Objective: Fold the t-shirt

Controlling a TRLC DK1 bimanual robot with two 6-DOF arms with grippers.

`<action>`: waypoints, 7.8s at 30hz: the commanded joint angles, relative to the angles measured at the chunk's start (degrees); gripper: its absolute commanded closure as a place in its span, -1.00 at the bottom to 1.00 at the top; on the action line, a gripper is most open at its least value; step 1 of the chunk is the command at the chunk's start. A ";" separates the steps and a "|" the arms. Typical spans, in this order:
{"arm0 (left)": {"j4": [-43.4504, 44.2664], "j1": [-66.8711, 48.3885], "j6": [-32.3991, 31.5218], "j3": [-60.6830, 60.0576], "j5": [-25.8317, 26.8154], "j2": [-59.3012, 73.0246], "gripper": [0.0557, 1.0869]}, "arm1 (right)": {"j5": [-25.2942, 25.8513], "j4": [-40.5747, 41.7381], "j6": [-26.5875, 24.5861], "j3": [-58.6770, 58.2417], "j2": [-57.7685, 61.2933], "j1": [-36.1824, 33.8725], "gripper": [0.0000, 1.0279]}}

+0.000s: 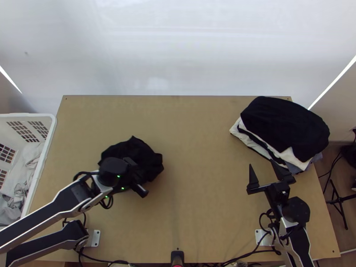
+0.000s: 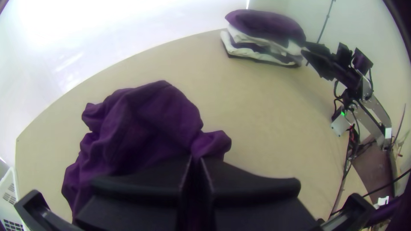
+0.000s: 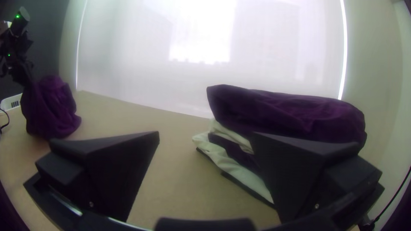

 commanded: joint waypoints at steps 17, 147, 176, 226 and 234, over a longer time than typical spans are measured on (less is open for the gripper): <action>11.70 -5.88 -5.36 8.93 -1.66 20.66 0.93 | 0.01 0.01 0.00 0.01 0.01 0.01 -0.91; 4.49 47.03 -2.38 4.36 -6.32 2.38 -0.91 | 1.60 -38.93 -31.29 88.87 90.98 50.02 -0.72; 6.25 50.64 -3.34 3.13 -6.32 3.61 -0.91 | -2.01 -31.98 -28.39 89.75 104.34 49.32 -0.44; 6.60 48.17 -4.75 4.18 -4.74 5.98 -0.91 | -2.18 -29.26 -5.80 100.91 88.52 33.59 0.94; 1.95 40.09 -5.89 4.01 -1.66 4.23 -0.91 | 0.10 -29.08 -5.62 94.06 84.47 26.47 0.94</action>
